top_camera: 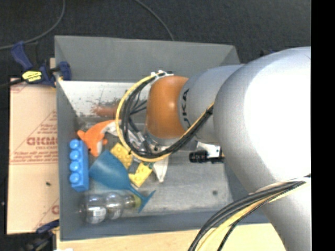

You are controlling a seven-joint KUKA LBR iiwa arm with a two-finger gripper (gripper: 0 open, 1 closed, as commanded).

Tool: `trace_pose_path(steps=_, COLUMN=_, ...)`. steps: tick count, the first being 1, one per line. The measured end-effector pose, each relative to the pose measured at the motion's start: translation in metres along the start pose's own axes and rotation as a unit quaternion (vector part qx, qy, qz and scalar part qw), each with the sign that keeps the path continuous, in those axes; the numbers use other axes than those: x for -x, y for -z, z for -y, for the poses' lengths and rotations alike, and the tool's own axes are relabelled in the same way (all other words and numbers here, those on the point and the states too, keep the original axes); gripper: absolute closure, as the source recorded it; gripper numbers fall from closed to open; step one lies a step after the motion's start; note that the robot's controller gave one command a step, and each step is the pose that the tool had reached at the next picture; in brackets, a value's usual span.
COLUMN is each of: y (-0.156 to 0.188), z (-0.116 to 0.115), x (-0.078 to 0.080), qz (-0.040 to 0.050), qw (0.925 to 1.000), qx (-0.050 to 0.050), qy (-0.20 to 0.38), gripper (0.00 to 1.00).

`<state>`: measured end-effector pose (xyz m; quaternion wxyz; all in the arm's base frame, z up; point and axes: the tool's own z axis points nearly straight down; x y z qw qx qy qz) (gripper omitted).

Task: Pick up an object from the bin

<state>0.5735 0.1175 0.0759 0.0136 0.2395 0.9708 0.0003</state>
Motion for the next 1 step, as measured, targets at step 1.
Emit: trace_pose_path(steps=1, y=0.0, z=0.0, x=0.0, qz=0.0, qw=1.0, qx=0.0, qy=0.0, gripper=1.0)
